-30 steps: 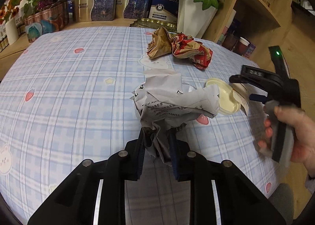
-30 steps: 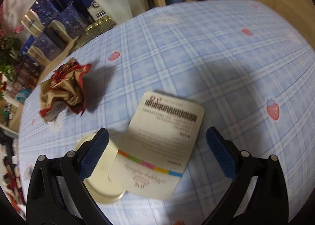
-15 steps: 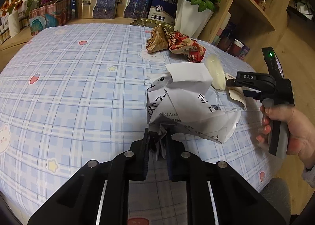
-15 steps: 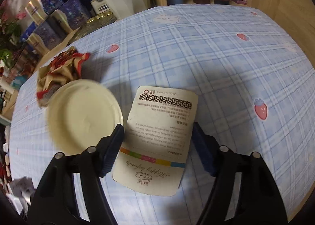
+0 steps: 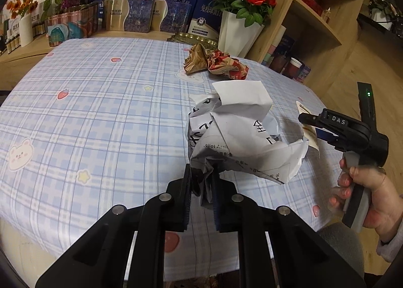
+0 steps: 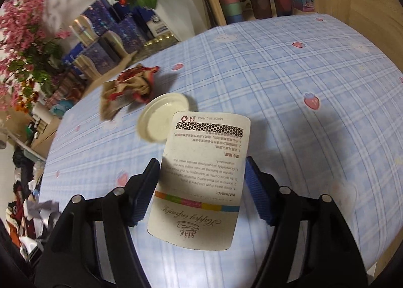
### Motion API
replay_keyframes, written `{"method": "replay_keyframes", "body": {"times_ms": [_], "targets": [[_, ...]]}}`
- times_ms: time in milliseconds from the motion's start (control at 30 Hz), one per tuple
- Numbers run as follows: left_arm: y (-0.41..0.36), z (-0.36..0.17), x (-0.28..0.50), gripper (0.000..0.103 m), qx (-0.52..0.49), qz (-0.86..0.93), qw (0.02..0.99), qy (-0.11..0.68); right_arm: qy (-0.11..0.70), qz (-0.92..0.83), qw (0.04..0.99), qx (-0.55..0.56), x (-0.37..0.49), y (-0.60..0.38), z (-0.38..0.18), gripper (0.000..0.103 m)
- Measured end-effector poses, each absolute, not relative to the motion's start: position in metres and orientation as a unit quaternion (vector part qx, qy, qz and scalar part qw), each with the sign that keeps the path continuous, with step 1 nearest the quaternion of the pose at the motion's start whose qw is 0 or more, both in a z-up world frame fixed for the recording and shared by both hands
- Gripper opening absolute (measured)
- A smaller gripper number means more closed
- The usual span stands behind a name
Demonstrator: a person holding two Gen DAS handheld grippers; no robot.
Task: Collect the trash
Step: 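Carry the foil bag and printed card over the brown bin, then open the left gripper to drop the foil bag while the right drops the card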
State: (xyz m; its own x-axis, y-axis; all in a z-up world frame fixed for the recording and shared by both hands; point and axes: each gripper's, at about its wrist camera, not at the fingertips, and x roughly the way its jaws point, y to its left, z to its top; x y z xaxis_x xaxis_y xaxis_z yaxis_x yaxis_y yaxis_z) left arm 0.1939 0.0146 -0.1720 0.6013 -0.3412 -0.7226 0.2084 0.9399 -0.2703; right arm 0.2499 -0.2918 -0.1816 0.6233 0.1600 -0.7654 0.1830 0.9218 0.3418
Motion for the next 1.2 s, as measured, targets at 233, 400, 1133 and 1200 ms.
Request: {"method": "replay_keyframes", "body": {"times_ms": [233, 400, 1133, 1200], "targets": [[0.017, -0.162, 0.157, 0.014, -0.078, -0.161, 0.892, 0.416, 0.412, 0.022, 0.893, 0.18, 0.199, -0.281, -0.162, 0.069], [0.016, -0.159, 0.131, 0.014, -0.075, -0.17, 0.89, 0.416, 0.398, 0.045, 0.903, 0.154, 0.165, -0.268, -0.151, 0.069], [-0.02, -0.22, 0.041, 0.014, -0.008, -0.221, 0.84, 0.497, 0.36, 0.092, 0.918, 0.14, 0.076, -0.243, -0.134, 0.068], [-0.022, -0.229, 0.039, 0.014, -0.003, -0.223, 0.829, 0.512, 0.359, 0.091, 0.918, 0.14, 0.07, -0.244, -0.134, 0.068]]}}
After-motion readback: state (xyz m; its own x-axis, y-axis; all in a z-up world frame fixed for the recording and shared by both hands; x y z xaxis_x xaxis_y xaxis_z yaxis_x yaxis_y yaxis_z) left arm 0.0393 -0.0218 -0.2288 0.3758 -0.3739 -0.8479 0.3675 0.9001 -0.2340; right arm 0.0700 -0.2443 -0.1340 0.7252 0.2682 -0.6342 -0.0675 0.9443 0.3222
